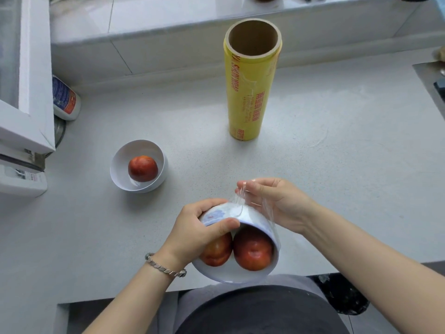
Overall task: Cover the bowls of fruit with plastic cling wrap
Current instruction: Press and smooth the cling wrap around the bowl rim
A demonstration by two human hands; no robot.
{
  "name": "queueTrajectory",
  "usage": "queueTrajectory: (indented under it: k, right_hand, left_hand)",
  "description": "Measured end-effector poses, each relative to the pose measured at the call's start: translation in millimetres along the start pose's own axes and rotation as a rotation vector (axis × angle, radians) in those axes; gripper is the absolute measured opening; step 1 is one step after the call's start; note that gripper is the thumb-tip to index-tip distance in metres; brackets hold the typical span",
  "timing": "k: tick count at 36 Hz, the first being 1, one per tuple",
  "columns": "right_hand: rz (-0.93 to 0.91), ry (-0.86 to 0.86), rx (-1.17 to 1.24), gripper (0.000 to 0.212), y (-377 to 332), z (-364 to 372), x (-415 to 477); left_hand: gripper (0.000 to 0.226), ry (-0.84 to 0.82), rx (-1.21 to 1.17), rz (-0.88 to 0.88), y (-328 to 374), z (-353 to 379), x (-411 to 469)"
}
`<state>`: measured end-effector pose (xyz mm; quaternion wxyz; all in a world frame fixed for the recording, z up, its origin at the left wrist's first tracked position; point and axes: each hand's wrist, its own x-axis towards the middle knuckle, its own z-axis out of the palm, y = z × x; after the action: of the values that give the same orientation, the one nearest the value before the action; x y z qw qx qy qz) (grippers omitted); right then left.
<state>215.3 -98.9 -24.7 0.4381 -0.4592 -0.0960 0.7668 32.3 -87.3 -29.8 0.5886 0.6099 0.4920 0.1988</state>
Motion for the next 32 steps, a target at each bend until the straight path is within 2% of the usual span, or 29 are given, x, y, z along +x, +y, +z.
queueTrajectory:
  k: [5,8,11,17,22,27,32]
  right_hand:
    - [0.031,0.175,-0.106,0.007,7.0,-2.8,6.4]
    - [0.093,0.253,-0.169,0.011,13.4,-2.0,11.1]
    - [0.145,0.257,-0.216,0.012,15.5,-1.9,11.7]
    - [0.227,0.198,-0.371,0.017,11.2,-2.5,7.4]
    - [0.251,0.194,-0.548,0.03,0.8,-6.1,2.1]
    - [0.07,0.25,-0.594,0.026,-3.8,-8.2,0.8]
    - [-0.174,0.265,-0.789,0.027,-8.5,-5.6,-5.1]
  left_hand:
    - [0.044,0.012,0.018,0.037,-4.0,0.0,-3.7]
    - [0.058,0.047,0.013,0.069,-6.8,0.1,-6.4]
    - [0.065,0.068,-0.015,0.095,-8.1,-0.3,-8.3]
    - [0.062,0.066,-0.024,0.142,-6.9,-1.0,-9.4]
    - [0.063,0.05,-0.024,0.155,-6.0,-2.5,-8.9]
    - [0.053,0.031,-0.001,0.162,-6.2,-2.9,-9.6]
    - [0.056,0.04,-0.024,0.153,-5.5,-4.3,-9.9]
